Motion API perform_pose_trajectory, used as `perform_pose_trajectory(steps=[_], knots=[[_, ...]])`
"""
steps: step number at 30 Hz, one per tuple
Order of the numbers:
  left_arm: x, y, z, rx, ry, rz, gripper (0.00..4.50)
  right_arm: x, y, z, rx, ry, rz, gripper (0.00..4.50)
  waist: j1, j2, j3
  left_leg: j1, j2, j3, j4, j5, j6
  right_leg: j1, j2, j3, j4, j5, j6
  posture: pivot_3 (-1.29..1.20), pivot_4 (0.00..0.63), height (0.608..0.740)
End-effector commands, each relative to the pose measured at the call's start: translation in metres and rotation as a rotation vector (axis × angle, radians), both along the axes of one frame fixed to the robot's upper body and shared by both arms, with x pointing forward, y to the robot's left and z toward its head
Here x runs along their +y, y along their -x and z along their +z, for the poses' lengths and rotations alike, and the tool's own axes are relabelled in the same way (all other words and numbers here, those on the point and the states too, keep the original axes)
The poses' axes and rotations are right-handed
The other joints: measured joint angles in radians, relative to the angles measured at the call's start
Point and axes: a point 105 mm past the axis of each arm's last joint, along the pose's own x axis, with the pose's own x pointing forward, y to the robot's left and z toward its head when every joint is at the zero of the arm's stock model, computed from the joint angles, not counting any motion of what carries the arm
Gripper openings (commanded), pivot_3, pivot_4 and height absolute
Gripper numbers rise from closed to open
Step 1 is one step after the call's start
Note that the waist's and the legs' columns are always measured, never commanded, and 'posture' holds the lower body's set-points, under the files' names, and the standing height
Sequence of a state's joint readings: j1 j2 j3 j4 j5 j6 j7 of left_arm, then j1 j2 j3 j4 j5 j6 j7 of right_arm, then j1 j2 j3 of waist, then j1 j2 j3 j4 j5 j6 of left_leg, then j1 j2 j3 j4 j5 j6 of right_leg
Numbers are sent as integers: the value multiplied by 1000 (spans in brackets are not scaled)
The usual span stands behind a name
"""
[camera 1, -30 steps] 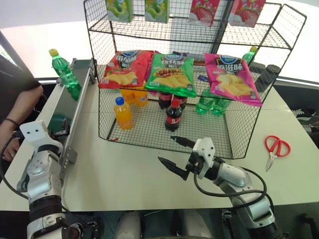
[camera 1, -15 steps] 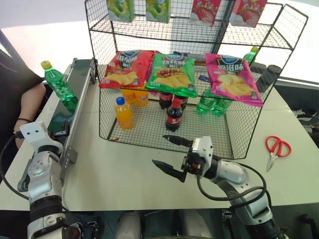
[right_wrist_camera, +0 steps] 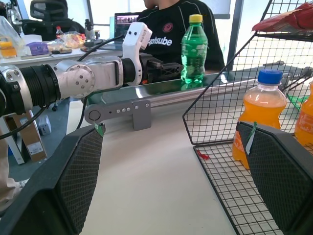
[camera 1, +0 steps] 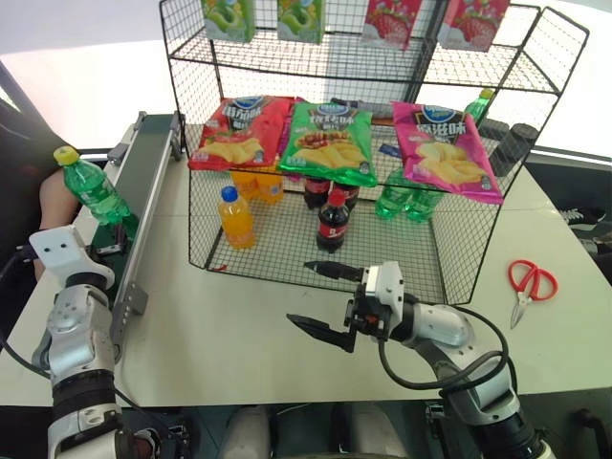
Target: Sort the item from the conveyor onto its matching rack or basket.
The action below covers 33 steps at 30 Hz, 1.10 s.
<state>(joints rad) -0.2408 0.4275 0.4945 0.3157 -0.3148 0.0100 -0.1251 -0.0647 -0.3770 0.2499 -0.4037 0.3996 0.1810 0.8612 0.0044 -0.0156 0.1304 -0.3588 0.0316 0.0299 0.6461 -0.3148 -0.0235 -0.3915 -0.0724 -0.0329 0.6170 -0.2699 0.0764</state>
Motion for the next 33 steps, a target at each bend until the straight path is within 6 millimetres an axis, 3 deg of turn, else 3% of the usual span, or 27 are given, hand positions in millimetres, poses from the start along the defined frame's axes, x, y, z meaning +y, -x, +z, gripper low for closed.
perform_pose_trajectory(steps=[1, 9, 12, 14, 17, 26, 28, 33], knots=[[8, 3, 16, -52, -31, 34, 4500, 2, 1, 11, -27, -32, 18, 4484, 0, 0, 0, 0, 0, 0, 0, 0, 0, 0, 0, 0, 0, 0, 0, 0, 150, 740], [10, 3, 13, -38, -35, 60, 4500, 3, -1, 15, -24, -35, 20, 4484, 0, 0, 0, 0, 0, 0, 0, 0, 0, 0, 0, 0, -1, 0, 0, 0, 150, 740], [10, 3, 12, -34, -27, 61, 3616, 3, -1, 15, -23, -35, 20, 4500, 0, 0, 0, -1, 0, 0, -1, 0, 0, -1, -1, 0, -1, 0, 0, 0, 150, 740], [10, 3, 12, -33, -30, 59, 2741, 3, -1, 16, -23, -35, 19, 4500, 3, 0, 0, -1, 0, 0, -1, 0, 0, -1, -1, 0, -1, 0, 0, 0, 150, 740], [9, 3, 17, -40, -47, 40, 2695, 3, -1, 17, -22, -36, 16, 4500, 4, 0, 0, -1, -1, 0, -1, 0, 0, 0, -2, 0, -1, 0, -1, 0, 150, 740], [-5, 8, 83, -200, -162, -112, 2695, 0, -3, 18, -17, -21, 20, 4500, -1, -3, -1, -11, -2, 0, 0, 1, -1, -9, -3, -1, -1, 0, 0, 0, 150, 740], [-16, 10, 100, -256, -161, -177, 2695, -1, -3, 18, -16, -17, 24, 4500, -3, -3, -1, -14, -2, 0, 0, 1, -1, -11, -4, -1, -1, 0, 0, 0, 150, 740], [-59, 17, 116, -311, -128, -439, 2695, -5, -6, 17, -22, -4, 20, 4500, -10, -2, 0, -14, -5, 0, 0, 1, -1, -11, -6, -1, -1, 0, 0, 0, 150, 740]])
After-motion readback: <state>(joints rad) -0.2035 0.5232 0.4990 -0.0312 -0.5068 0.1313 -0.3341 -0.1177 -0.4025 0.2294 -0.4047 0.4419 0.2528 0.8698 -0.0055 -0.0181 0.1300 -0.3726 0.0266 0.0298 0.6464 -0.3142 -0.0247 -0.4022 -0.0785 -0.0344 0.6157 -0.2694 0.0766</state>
